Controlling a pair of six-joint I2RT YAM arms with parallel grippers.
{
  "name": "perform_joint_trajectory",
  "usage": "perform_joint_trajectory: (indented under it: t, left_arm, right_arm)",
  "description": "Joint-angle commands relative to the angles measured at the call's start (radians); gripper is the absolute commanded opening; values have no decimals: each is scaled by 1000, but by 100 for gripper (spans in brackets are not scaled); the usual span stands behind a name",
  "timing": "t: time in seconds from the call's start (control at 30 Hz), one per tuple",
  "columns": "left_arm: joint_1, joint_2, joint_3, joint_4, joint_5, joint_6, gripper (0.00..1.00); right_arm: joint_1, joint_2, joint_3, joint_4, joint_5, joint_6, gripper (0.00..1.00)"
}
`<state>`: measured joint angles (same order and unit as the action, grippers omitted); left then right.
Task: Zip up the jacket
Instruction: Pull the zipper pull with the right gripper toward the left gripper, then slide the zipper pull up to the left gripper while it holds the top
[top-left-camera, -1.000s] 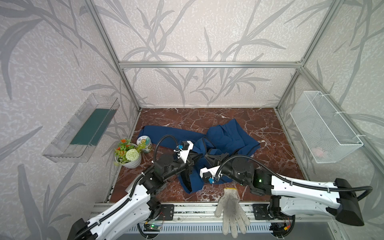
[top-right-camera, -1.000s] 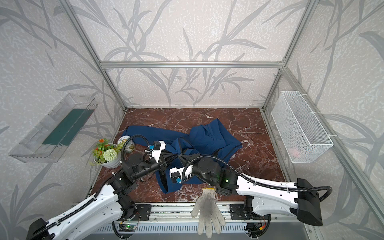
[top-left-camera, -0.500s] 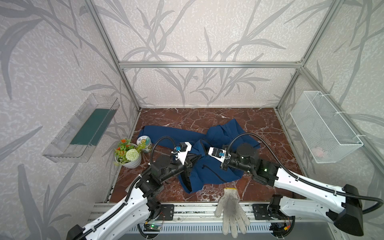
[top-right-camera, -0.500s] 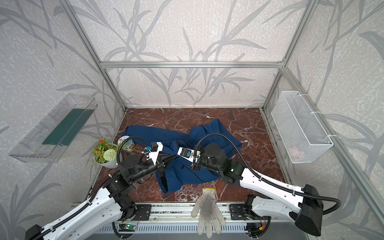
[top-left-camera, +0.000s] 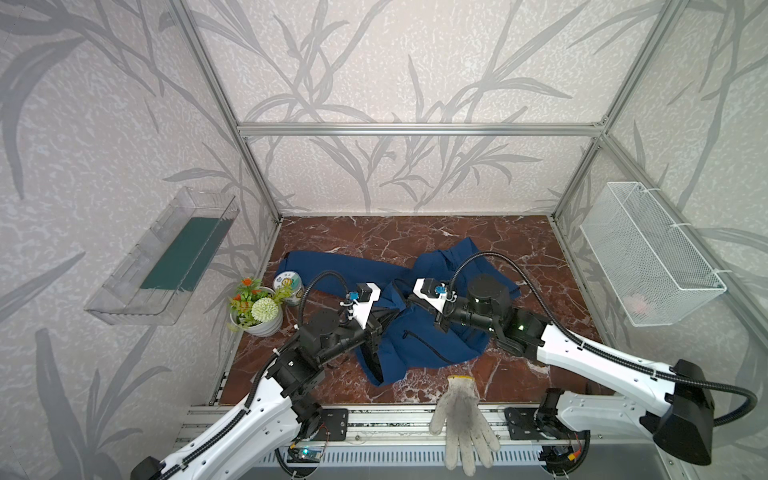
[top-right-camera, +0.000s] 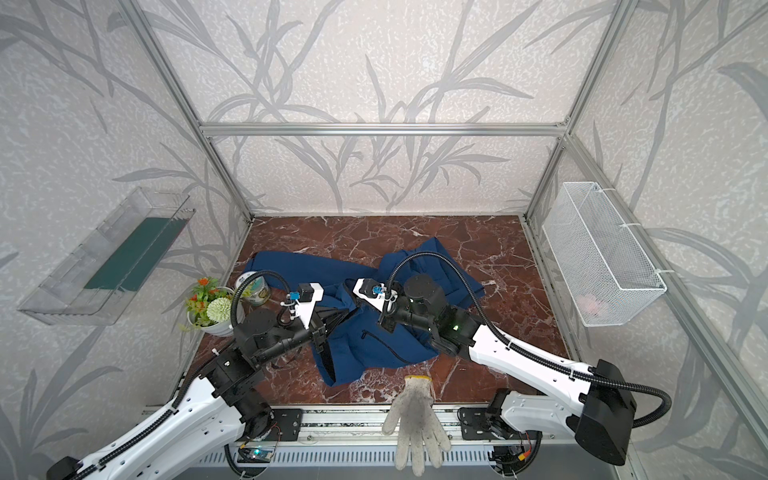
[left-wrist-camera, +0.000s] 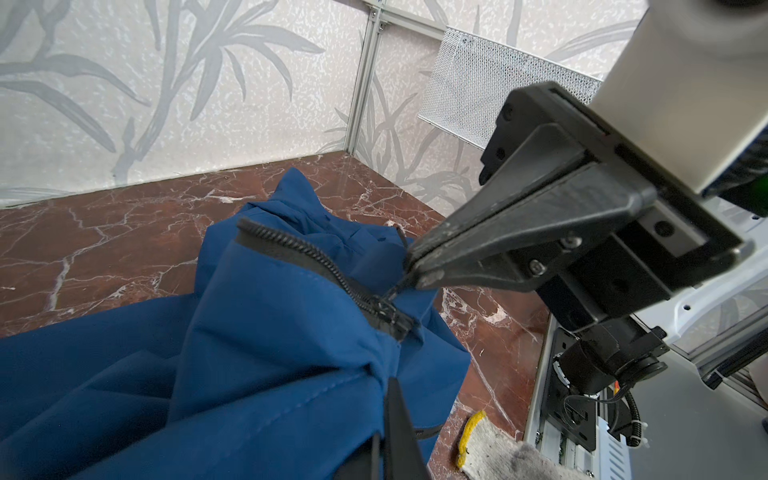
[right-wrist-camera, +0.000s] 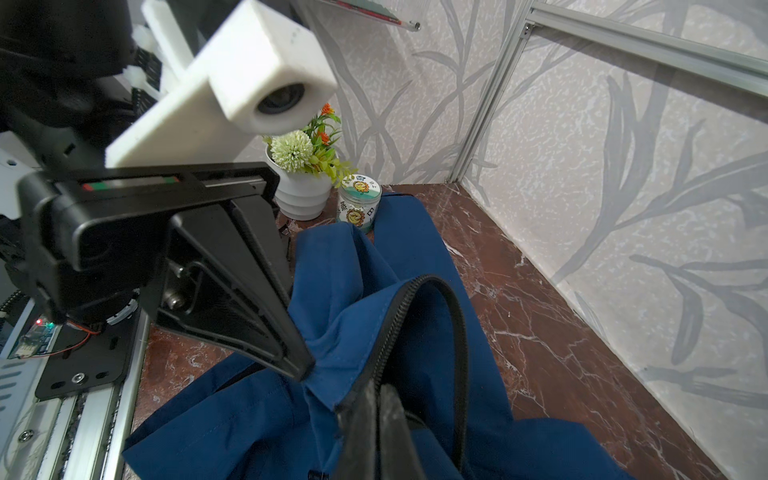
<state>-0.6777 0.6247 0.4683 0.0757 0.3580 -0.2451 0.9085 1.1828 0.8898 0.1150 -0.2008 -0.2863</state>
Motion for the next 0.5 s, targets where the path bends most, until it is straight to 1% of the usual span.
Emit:
perform_joint_trajectory:
  t: [0.0, 0.03, 0.1, 0.2, 0.27, 0.37, 0.47]
  left_arm:
    - [-3, -20, 23, -163, 30, -3, 0]
    - [-3, -20, 26, -170, 28, -6, 0]
    - [-2, -22, 33, -167, 6, -11, 0]
    - [-2, -25, 33, -103, -23, -39, 0]
    - [-2, -24, 33, -56, -24, -58, 0]
    - [-1, -14, 32, -21, -14, -81, 0]
    - [-3, -11, 15, 10, -17, -115, 0]
  right_arm:
    - [-67, -3, 62, 112, 111, -20, 0]
    - [-73, -2, 61, 123, 82, -10, 0]
    - [-86, -1, 65, 148, -31, 36, 0]
    - [-83, 19, 80, 156, -163, 129, 0]
    - [-75, 23, 70, 170, -194, 169, 0]
    - [-68, 21, 58, 184, -189, 194, 0]
    - [-62, 19, 55, 184, -178, 194, 0]
